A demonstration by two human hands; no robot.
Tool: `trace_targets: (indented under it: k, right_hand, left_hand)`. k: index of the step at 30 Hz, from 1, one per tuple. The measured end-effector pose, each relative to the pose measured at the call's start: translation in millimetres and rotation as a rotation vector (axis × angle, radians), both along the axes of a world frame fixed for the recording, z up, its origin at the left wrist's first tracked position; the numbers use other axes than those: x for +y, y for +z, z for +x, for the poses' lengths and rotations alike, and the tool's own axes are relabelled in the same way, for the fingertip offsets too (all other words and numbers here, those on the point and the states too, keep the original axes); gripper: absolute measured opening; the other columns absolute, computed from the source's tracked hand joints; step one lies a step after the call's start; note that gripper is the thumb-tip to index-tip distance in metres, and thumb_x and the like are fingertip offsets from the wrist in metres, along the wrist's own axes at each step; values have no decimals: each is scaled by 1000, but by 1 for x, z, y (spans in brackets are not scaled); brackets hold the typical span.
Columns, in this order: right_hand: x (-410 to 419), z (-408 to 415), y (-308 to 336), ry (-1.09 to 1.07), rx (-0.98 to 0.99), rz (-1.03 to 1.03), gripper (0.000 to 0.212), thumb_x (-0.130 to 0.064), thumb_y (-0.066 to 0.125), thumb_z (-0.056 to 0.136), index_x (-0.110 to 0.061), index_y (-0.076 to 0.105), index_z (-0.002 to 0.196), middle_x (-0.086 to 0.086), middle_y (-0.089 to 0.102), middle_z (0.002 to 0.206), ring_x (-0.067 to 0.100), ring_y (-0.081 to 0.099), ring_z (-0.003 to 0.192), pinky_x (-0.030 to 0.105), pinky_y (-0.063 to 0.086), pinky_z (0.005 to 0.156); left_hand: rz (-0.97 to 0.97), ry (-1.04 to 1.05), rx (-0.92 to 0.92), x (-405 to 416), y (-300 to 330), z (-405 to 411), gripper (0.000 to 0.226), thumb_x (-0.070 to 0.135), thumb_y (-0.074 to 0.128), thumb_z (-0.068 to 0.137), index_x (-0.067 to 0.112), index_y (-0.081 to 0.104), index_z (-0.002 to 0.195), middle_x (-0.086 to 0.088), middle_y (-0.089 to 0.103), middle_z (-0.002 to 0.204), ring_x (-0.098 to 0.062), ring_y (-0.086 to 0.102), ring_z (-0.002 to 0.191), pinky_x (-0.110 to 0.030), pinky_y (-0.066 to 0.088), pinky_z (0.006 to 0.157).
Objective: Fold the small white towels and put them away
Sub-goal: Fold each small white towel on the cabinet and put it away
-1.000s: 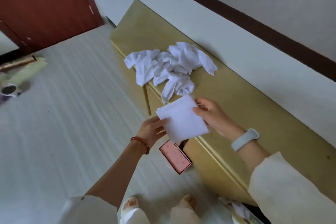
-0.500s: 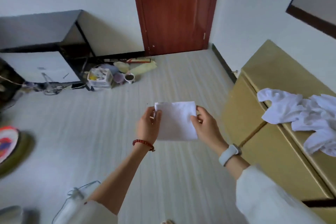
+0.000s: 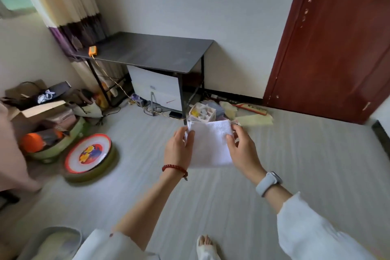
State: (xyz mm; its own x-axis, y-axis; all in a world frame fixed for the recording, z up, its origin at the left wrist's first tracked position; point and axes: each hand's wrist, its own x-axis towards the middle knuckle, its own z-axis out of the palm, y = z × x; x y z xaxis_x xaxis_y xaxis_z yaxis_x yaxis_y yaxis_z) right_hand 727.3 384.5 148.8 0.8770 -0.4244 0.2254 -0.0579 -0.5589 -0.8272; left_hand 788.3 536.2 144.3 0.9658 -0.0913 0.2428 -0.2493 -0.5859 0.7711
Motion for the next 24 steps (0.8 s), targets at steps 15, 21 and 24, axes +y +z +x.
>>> trace_targets:
  k: [15,21,24]
  right_hand:
    - [72,460,16,330,36,-36,30,-13,49,91,-9,52,121,1,59,101,18,54,90,26,40,76]
    - [106,642,15,302,84,-25,27,-19,49,92,-14,52,119,1,58,90,25,56,86,36,45,80]
    - [115,722,19,266,113,9,25,-18,48,92,-14,53,116,4,61,90,27,56,82,34,43,74]
  left_hand:
    - [20,221,106,86,13,417,22,18,48,93,7,60,108,-7,61,94,-27,58,85,-24,36,67]
    - [-20,188,108,123,15,608,23,20,49,93,8,59,109,-8,62,95,-23,55,83,-24,38,70]
    - [-29,132,123,131,20,696,21,20,49,93,8,60,106,-4,58,83,-19,52,76,-24,39,65]
